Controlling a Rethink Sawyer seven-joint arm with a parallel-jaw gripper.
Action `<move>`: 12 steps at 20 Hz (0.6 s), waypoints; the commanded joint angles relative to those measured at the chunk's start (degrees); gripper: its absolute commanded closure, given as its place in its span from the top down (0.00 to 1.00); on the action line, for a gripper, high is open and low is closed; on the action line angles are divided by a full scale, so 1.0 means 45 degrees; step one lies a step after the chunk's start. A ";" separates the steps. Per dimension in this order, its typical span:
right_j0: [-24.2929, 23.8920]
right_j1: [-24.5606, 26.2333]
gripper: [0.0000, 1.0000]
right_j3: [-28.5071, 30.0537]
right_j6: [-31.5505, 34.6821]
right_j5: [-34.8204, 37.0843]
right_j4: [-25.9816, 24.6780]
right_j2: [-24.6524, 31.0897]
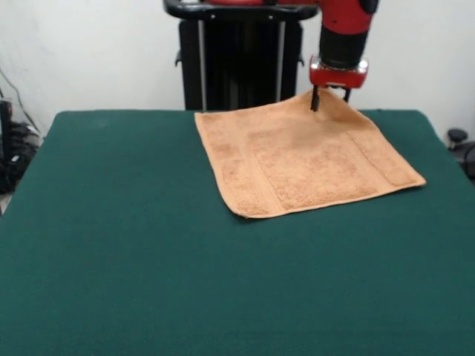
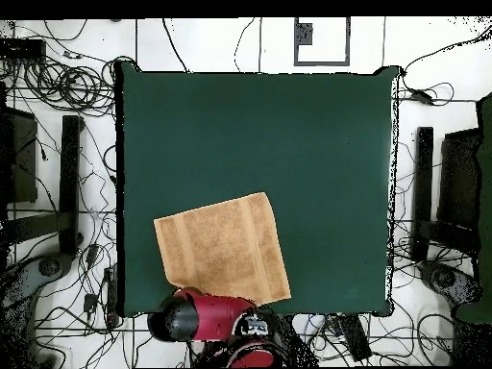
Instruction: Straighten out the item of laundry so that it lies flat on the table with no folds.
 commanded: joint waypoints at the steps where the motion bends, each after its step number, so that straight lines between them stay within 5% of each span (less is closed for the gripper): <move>1: 0.0263 -0.0166 1.00 -0.0844 0.2733 0.0273 0.1251 0.2305; 12: -0.0780 0.0538 1.00 -0.0768 0.2637 -0.0720 0.0922 0.3746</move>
